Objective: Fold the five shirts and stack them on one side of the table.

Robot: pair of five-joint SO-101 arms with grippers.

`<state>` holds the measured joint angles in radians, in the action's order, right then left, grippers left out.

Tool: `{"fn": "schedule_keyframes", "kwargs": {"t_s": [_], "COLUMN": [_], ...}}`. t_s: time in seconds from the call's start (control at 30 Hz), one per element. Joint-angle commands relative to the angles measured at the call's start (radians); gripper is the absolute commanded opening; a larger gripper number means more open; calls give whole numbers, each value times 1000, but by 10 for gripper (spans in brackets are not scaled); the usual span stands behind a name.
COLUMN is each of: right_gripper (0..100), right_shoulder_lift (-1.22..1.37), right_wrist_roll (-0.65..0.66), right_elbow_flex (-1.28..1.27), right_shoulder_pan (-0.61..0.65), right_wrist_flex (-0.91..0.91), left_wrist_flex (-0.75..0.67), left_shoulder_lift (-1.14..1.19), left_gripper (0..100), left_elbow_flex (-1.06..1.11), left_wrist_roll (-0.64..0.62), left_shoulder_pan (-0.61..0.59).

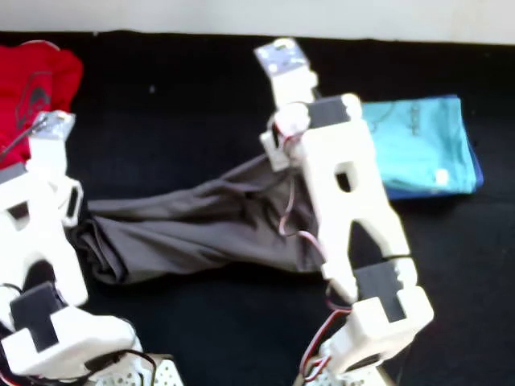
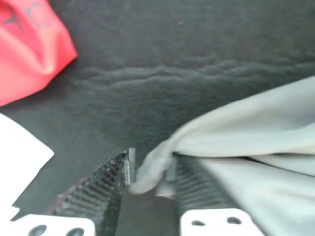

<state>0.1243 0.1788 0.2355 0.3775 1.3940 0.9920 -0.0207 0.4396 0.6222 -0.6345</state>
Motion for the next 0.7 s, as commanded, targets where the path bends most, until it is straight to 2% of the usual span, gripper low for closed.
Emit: {"fn": "schedule_keyframes", "kwargs": {"t_s": [0.0,0.17,0.67], "right_gripper": [5,5,5], "right_shoulder_lift": [-4,-4,-1], "right_wrist_roll": [-8,-8,-6], "right_elbow_flex": [41,41,39], "right_shoulder_pan": [24,21,24], "right_wrist_flex": [5,5,5], "left_wrist_flex": [38,69,86], "left_shoulder_lift": [48,108,443], "left_gripper": [181,168,168], "left_elbow_flex": [-119,-226,-467], "left_wrist_roll": [0,-58,-63], "left_shoulder_pan": [-8,-5,62]}}
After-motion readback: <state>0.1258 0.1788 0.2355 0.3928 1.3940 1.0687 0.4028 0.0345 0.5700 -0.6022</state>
